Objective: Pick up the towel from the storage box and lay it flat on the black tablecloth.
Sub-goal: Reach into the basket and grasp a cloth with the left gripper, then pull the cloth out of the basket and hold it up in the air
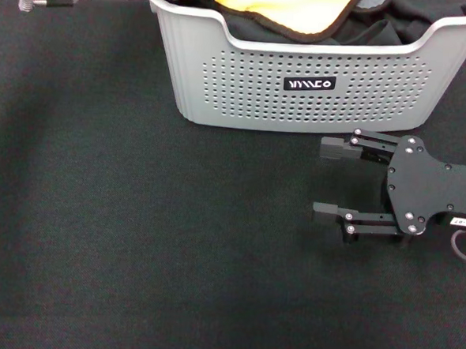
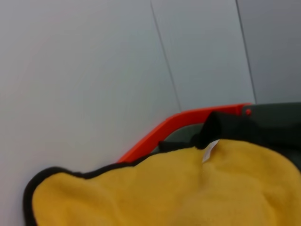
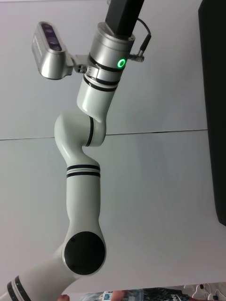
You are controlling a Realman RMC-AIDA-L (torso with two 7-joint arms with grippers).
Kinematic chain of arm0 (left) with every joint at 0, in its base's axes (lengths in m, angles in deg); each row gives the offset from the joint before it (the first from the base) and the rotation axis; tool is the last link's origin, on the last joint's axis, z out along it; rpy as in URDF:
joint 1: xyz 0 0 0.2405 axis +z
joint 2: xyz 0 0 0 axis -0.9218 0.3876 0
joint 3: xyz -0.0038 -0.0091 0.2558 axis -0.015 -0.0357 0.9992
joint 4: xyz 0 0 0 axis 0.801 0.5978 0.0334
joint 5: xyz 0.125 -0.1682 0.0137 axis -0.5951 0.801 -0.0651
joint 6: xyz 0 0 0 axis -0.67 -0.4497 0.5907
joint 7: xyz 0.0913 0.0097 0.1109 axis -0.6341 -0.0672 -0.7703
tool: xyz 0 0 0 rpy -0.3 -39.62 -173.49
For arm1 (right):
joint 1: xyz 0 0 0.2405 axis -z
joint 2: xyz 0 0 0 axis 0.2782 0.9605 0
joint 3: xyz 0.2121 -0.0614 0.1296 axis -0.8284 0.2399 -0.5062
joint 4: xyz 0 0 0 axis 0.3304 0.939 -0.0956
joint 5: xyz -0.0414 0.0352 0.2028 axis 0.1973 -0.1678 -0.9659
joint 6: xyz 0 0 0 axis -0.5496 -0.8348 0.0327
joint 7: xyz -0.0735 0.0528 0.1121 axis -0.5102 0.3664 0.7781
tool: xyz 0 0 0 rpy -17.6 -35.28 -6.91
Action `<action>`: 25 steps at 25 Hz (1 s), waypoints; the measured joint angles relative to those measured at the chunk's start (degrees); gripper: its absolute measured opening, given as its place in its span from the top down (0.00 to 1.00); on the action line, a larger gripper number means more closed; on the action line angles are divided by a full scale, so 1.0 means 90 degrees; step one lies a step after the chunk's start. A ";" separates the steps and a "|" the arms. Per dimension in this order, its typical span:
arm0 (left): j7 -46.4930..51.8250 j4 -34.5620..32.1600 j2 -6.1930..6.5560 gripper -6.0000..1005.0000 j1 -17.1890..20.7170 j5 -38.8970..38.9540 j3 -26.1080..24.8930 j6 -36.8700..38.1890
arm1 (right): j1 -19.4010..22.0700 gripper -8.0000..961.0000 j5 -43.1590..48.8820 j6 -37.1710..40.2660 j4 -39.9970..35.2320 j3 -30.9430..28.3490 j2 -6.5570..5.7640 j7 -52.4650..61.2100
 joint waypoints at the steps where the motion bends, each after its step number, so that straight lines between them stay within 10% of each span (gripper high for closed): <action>1: 0.0062 -0.0011 0.0000 0.21 -0.0013 -0.0076 0.0011 -0.0059 | 0.0000 0.19 0.0000 0.0000 0.0000 0.0000 0.0000 0.0000; 8: 0.0470 -0.0040 -0.0017 0.22 -0.0180 -0.0810 -0.0001 -0.0160 | -0.0002 0.19 -0.0040 -0.0001 -0.0002 -0.0005 0.0003 -0.0002; 11: 0.0479 -0.0070 -0.0052 0.45 -0.0194 -0.0958 -0.0009 -0.0209 | -0.0011 0.19 -0.0070 0.0001 -0.0002 -0.0008 0.0008 -0.0002; 25: 0.0655 -0.1102 -0.0468 0.80 0.0159 -0.1006 0.0043 -0.0239 | -0.0010 0.19 -0.0105 -0.0001 -0.0002 -0.0010 0.0010 -0.0002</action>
